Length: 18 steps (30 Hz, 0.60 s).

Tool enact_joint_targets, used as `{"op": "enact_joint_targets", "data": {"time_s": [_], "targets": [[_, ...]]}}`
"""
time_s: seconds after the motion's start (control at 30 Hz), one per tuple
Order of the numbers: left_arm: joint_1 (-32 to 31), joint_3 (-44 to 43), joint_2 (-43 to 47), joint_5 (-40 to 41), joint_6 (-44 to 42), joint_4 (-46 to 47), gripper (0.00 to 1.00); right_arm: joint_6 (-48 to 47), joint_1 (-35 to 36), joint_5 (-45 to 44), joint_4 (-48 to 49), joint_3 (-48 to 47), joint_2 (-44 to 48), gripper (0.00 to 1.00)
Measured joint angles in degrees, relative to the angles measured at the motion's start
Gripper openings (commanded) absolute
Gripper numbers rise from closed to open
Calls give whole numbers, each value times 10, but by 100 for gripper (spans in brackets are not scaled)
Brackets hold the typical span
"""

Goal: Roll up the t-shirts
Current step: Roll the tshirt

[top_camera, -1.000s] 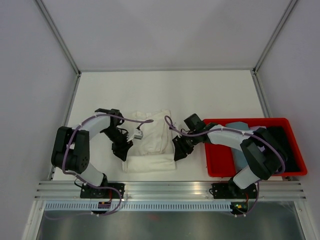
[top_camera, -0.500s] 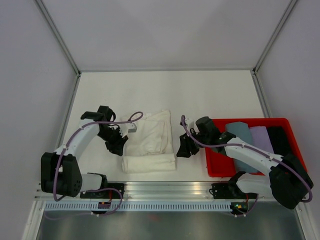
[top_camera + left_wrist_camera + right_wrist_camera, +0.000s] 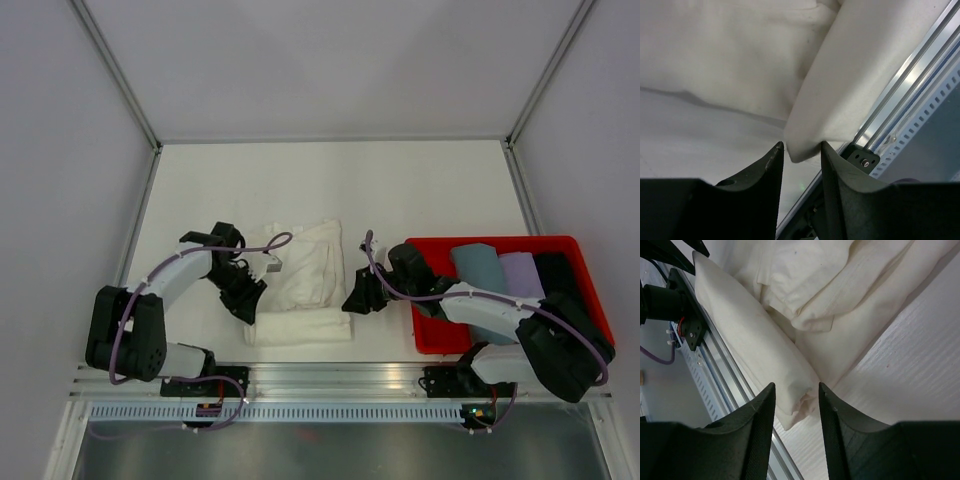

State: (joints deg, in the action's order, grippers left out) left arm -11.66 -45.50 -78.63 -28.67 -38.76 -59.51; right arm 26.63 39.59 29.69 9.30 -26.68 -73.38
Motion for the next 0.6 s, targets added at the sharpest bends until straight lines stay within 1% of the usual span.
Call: {"op": "enact_joint_targets", "data": {"time_s": [0.03,0.1,0.17,0.23,0.27,0.37,0.43,0.47,0.5,0.6], "targets": [[-9,2,-4,0,2,3,40,3,0,1,7,1,-3,42],[-31,4,-12,0,8,12,26,6,0,3,17,2,-12,37],[-45,4,-22,0,19,21,10,10,0,4,25,6,-19,35],[-48,4,-25,0,26,31,4,12,0,4,30,12,-24,35],[-48,3,-24,0,28,34,3,13,0,3,32,15,-26,36],[-48,3,-23,0,32,40,2,16,0,4,37,21,-35,37],[-48,3,-23,1,33,42,2,22,0,5,48,25,-45,27],[-48,3,-23,1,34,44,2,24,0,5,52,26,-48,10],[-48,3,-23,1,35,46,2,26,0,4,60,28,-50,1],[-48,3,-22,9,38,58,2,39,0,-1,80,29,-57,0]]}}
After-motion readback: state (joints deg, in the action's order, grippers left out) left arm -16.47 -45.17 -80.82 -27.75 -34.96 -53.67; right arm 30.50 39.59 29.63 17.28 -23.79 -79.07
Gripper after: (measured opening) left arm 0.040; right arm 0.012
